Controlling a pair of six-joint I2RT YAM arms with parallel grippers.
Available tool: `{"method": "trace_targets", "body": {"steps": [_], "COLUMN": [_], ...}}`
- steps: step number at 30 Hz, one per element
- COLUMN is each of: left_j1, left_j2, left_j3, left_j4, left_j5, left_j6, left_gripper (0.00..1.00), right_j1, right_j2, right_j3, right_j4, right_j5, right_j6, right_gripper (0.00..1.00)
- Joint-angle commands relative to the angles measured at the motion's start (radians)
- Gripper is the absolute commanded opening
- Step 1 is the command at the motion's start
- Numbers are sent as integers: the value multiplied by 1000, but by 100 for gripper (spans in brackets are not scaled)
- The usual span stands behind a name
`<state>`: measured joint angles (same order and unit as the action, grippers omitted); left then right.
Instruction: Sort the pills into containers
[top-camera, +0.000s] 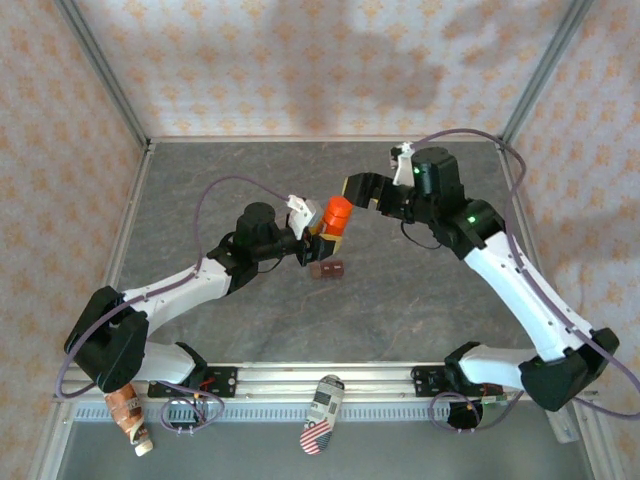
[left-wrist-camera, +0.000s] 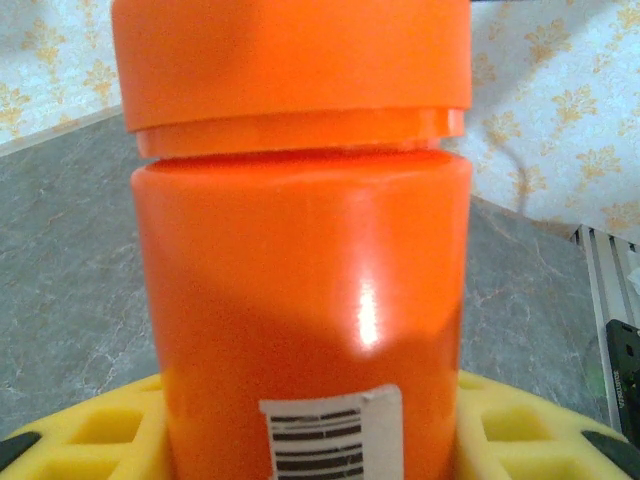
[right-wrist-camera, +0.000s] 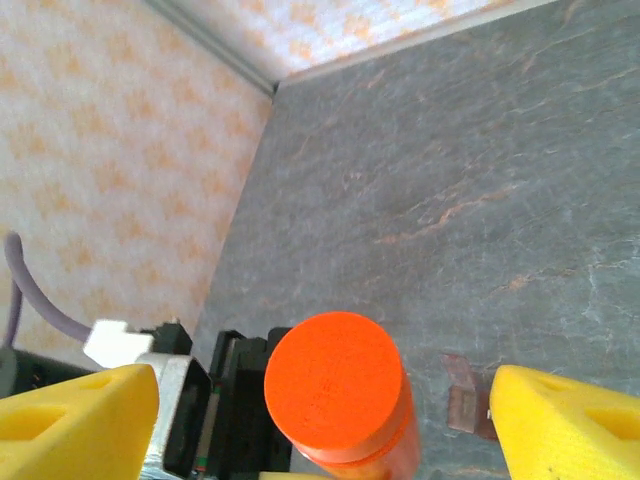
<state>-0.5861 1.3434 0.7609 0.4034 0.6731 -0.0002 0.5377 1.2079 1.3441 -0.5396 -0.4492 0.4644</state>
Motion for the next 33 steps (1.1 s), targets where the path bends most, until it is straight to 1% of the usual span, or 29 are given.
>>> {"method": "trace_targets", "body": {"steps": [1,6,15,24,33], "left_j1": [4,5,5,5,4], "left_j2": [-18,-15,-10,-1,8], "left_j3": [36,41,43,44,46], "left_j4": [13,-4,-3,11,20], "left_j5": [-3,-2,-3,-3,-1], "left_j6": [6,12,11,1,-7], "left_gripper": [0,0,0,0,0], "right_j1": [30,71,103,108,110], "right_j2": [20,87,172,199,199], "right_j3": [43,86,128,129,114], "right_j4": [-86,-116,-114,-106,-92], "right_j5": [153,161,126,99,75], "right_j6": [76,53,29,21,18], "right_gripper": [86,86,80,68,68]}}
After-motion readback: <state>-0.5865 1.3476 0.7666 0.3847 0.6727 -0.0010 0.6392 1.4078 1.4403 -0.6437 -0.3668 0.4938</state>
